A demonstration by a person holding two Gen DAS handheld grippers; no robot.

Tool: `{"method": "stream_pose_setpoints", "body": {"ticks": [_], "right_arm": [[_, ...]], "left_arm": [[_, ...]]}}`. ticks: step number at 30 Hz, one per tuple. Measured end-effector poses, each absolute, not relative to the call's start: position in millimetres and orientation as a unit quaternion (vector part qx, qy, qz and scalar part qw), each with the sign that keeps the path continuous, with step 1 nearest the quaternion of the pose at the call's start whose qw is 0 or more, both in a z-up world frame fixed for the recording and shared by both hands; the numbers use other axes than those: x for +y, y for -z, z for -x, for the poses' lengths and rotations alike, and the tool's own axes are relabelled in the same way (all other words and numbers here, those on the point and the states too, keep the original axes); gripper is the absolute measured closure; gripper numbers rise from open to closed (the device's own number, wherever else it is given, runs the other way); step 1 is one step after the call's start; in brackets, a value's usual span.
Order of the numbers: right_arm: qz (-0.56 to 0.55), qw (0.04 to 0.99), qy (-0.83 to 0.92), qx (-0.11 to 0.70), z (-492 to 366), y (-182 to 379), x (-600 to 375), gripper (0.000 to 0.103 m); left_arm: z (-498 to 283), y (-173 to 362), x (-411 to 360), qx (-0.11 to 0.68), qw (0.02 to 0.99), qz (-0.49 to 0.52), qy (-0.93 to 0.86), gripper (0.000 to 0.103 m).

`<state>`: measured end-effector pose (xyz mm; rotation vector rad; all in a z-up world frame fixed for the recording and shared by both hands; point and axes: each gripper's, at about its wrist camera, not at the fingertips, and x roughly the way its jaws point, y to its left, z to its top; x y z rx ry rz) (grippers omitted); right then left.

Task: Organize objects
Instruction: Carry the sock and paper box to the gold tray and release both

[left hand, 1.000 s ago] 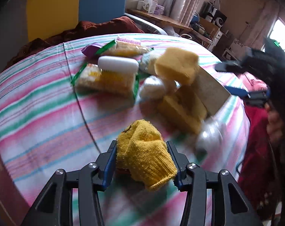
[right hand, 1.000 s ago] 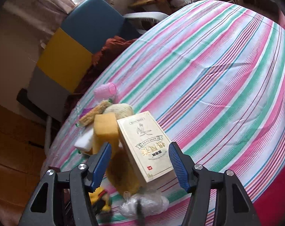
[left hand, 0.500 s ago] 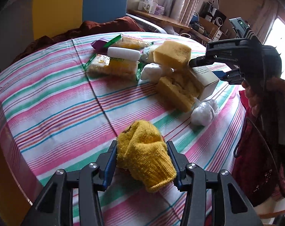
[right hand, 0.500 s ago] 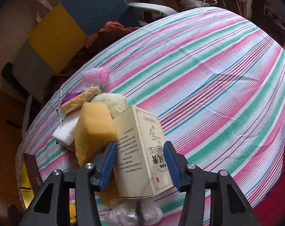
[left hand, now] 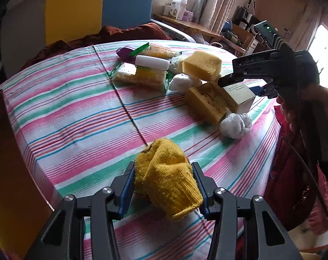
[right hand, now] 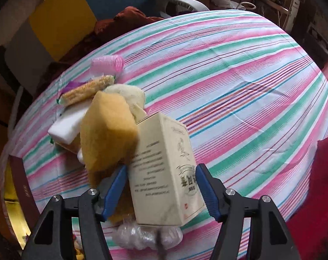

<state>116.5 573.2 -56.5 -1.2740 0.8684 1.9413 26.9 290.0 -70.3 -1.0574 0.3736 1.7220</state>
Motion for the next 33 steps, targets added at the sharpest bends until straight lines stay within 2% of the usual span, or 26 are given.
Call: {"method": "stream_pose_setpoints", "body": {"ticks": [10,11,12,13,19,27,33], "right_arm": [[0.512,0.347,-0.726,0.299,-120,59,572,0.036],[0.515,0.339,-0.726,0.305,-121,61,572,0.038],[0.516,0.331,-0.726,0.311,-122,63,573,0.047],[0.517,0.324,-0.725,0.320,-123,66,574,0.050],[0.490,0.337,-0.731,0.334,-135,56,575,0.052],[0.406,0.395,-0.771,0.292,-166,0,567,0.052],[0.347,0.287,-0.858,0.245,-131,-62,514,0.052]], "left_arm": [[-30,61,283,0.148,0.525,0.430,-0.719,0.053],[-31,60,283,0.148,0.527,0.429,-0.719,0.053],[-32,59,283,0.147,0.528,0.428,-0.719,0.053],[-32,59,283,0.147,0.528,0.428,-0.719,0.053],[-32,54,279,0.139,0.531,0.423,-0.721,0.053],[-18,20,241,0.098,0.516,0.404,-0.749,0.053],[21,-3,175,0.052,0.439,0.394,-0.806,0.053]]}}
